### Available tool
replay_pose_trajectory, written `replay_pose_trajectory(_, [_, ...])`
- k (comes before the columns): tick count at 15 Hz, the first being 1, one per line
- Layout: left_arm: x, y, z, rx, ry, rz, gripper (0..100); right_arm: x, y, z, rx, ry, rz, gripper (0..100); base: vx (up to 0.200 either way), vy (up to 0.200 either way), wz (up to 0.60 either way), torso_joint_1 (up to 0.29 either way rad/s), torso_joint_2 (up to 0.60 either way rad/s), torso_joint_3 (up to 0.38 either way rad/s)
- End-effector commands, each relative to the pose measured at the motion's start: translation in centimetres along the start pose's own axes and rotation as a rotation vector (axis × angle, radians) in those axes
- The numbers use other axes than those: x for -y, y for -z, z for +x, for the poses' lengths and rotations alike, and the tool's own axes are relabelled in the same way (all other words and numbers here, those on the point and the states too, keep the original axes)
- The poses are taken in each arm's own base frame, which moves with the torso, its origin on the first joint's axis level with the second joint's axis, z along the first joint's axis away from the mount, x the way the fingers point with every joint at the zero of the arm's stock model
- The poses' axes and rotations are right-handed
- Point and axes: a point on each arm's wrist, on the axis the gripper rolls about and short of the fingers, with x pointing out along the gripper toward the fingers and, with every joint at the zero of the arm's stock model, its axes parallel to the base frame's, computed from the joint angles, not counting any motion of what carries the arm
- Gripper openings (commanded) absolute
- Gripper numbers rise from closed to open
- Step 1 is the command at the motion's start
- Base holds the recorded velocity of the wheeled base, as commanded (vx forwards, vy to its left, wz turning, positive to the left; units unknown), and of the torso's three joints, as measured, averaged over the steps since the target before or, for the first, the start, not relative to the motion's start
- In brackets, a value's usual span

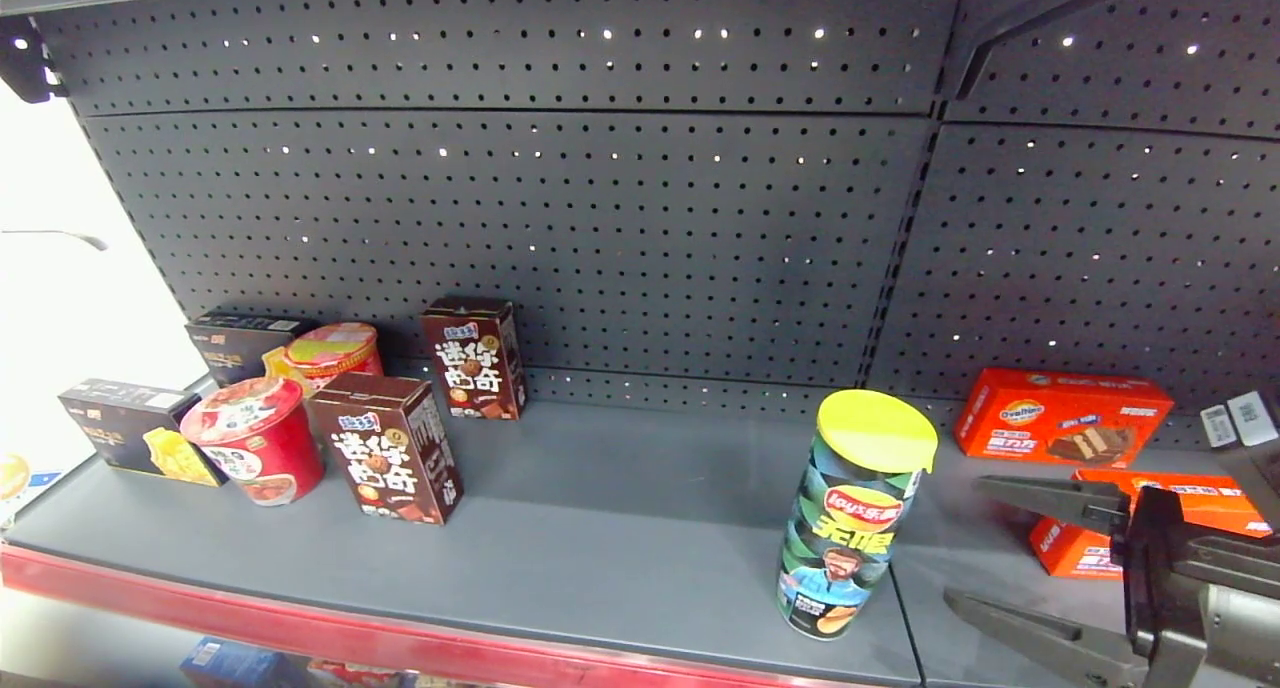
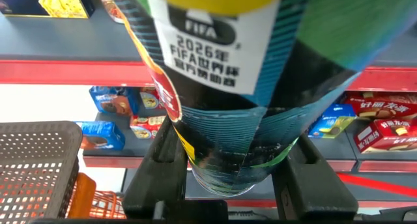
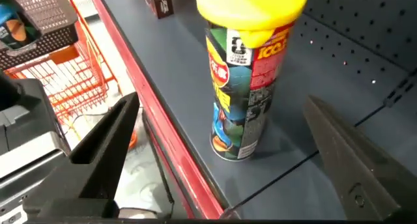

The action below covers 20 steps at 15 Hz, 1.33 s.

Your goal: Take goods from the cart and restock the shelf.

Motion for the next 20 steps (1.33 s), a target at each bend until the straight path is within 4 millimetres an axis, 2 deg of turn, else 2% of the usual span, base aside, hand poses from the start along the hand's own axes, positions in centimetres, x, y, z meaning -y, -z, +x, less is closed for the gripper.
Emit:
replay_pose_trajectory(1, [0.0, 0.0, -0.1, 0.006, 0.001, 0.0, 0, 0.7, 0.5, 1.4, -0.05, -0.005, 0.026, 100, 0.0, 0.0, 0.0, 0.0, 0.0, 0.0])
replay_pose_trajectory(6, [0.0, 0.2, 0.0, 0.0, 0.002, -0.003, 0, 2.1, 1.2, 3.2, -0.109, 0.015, 0.062, 100, 0.0, 0.0, 0.0, 0.0, 0.0, 0.0])
replay_pose_trajectory(20, [-0.1, 1.4, -0.1, 0.011, 0.003, -0.007, 0, 4.2, 3.3, 4.2, -0.206, 0.07, 0.094, 100, 0.0, 0.0, 0.0, 0.0, 0.0, 0.0])
